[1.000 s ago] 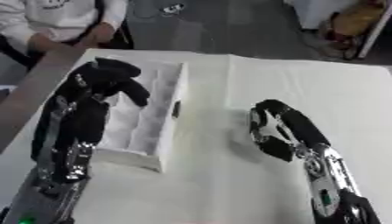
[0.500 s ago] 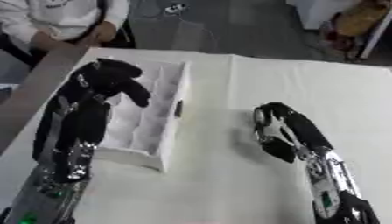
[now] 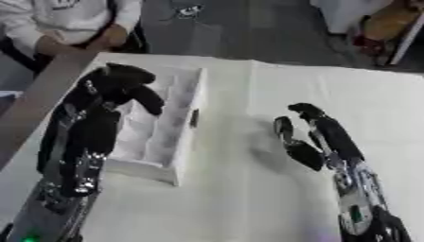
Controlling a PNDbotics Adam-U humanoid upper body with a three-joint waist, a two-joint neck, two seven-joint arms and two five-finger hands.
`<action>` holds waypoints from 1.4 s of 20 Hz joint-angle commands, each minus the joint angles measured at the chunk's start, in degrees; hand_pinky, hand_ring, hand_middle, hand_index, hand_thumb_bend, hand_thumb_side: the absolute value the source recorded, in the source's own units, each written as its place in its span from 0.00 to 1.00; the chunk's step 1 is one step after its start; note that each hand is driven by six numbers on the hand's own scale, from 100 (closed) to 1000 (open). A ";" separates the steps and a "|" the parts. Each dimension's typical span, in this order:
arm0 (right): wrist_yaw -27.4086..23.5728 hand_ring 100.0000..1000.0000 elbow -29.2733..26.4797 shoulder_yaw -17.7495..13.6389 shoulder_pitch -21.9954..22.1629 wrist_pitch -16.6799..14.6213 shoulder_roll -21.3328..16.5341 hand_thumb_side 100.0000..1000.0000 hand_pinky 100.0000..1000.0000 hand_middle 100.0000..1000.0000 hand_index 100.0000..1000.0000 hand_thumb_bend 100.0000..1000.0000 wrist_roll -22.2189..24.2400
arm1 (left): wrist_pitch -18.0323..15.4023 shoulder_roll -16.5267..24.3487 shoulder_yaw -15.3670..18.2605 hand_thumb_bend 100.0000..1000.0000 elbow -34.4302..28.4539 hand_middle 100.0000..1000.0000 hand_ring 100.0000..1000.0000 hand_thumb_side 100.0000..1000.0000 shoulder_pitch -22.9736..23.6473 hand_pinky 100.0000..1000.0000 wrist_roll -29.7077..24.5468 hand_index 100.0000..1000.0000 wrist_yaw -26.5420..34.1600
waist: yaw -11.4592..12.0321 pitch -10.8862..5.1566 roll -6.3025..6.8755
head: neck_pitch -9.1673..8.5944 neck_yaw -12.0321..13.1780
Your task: Pick up objects on the table and place them in the box.
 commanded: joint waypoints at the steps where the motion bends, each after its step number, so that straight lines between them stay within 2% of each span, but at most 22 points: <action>1: -0.43 0.80 -1.06 -0.12 -0.23 0.24 0.48 0.75 0.74 0.87 0.92 0.01 0.00 | 0.15 1.14 0.11 0.56 -0.89 0.67 0.42 0.61 -0.19 0.52 0.03 0.77 0.33 | -0.02 -1.43 0.18 | -2.26 0.05; 6: 0.87 0.80 -0.11 -0.62 -0.18 0.82 0.77 0.76 0.75 0.88 0.93 0.02 0.07 | -0.12 1.72 0.06 0.56 -0.89 0.67 0.43 0.61 -0.30 0.52 0.05 0.77 0.28 | -0.04 -1.74 0.27 | -3.50 -0.08; 10: 2.49 0.81 0.91 -1.05 -0.13 1.15 0.72 0.77 0.75 0.89 0.94 0.03 0.11 | -1.29 3.86 -0.19 0.56 -0.89 0.67 0.43 0.60 -0.83 0.53 0.11 0.76 0.10 | -0.12 -2.22 0.56 | -3.75 0.05; 14: 4.50 0.81 2.34 -1.58 -0.20 1.50 0.60 0.78 0.76 0.89 0.94 0.05 -0.33 | -3.16 7.99 -1.15 0.56 -0.89 0.68 0.44 0.61 -1.16 0.54 -0.30 0.76 -0.53 | -0.32 -2.74 0.99 | -3.71 0.11; 18: 7.45 0.81 4.81 -2.25 -0.16 2.03 0.27 0.81 0.77 0.89 0.94 0.10 -0.75 | -6.01 15.63 -3.97 0.55 -0.89 0.68 0.45 0.63 -1.56 0.55 -2.38 0.76 -1.95 | -0.36 -3.50 1.84 | -3.71 0.46; 21: 10.33 0.82 7.25 -2.78 -0.40 2.26 0.18 0.86 0.78 0.90 0.93 0.18 -1.28 | -7.46 19.42 -5.40 0.55 -0.89 0.68 0.45 0.63 -1.67 0.57 -3.57 0.76 -2.97 | -0.41 -3.95 2.22 | -3.53 0.83; 23: 12.19 0.82 8.94 -3.16 -0.84 2.37 0.11 0.87 0.78 0.90 0.92 0.23 -1.89 | -8.15 21.23 -6.07 0.55 -0.89 0.68 0.46 0.64 -1.72 0.57 -4.07 0.75 -3.55 | -0.38 -4.23 2.39 | -3.37 1.09; 28: 15.93 0.83 12.31 -3.92 -2.85 2.45 -0.56 0.87 0.79 0.91 0.93 0.27 -4.31 | -9.19 22.96 -6.89 0.55 -0.89 0.68 0.46 0.64 -1.87 0.58 -4.38 0.75 -4.31 | 0.01 -4.64 2.54 | -3.04 1.31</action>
